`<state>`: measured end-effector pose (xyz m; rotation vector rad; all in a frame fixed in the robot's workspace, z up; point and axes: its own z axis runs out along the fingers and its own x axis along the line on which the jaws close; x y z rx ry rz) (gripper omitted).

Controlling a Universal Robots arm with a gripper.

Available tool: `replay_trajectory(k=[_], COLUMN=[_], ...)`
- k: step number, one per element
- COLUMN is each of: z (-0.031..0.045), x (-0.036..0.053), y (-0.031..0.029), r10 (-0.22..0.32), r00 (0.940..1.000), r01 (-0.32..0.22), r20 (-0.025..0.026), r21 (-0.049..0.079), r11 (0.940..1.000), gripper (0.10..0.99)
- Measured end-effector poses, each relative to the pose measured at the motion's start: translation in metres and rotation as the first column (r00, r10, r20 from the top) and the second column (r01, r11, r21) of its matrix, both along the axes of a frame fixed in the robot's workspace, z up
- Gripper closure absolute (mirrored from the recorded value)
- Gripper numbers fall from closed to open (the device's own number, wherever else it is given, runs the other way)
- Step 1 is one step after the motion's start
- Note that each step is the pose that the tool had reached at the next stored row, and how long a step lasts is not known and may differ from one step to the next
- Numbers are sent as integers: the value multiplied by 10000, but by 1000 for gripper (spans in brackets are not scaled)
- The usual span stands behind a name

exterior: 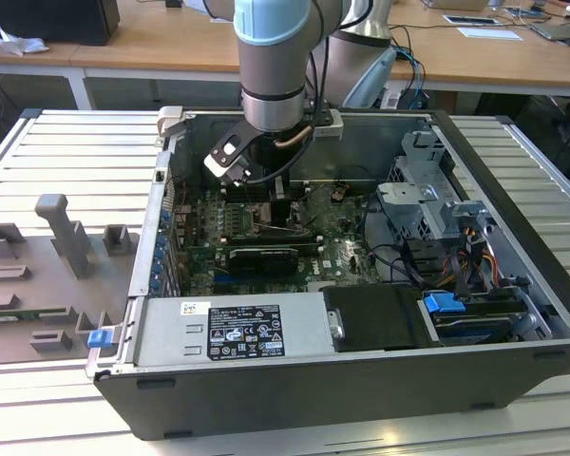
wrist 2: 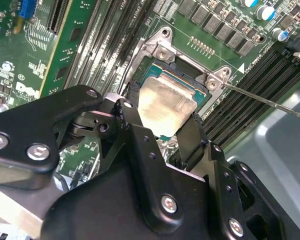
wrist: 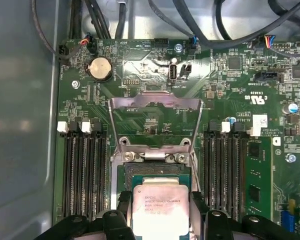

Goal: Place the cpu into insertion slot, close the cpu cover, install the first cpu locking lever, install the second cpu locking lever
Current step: 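Place the cpu into insertion slot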

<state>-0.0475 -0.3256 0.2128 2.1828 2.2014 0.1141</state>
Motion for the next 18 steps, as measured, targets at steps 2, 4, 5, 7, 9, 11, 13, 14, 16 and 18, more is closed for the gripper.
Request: replay_trajectory(k=[2,4,5,7,9,11,13,14,16,18], z=[-8,-33,-44,-57,-70,-83,-104,-111,-125,-140], x=[1,14,20,25,33,38,38,38,38,38], y=[0,4,5,9,22,30,34,35,38,43], r10=[-38,-48,-48,-50,-51,-81,-107,-107,-107,-107], r00=[10000,10000,10000,10000,10000,10000,9999,9999,9999,9999], r01=[38,48,48,50,51,81,107,107,107,107], r20=[-8,-18,-22,-24,-27,-27,-28,-28,-27,-30], r21=[0,1,0,0,0,3,1,0,0,-1], r11=[10000,10000,10000,10000,10000,10000,9999,9999,9999,9999], gripper=[545,545,545,545,545,545,545,545,545,545])
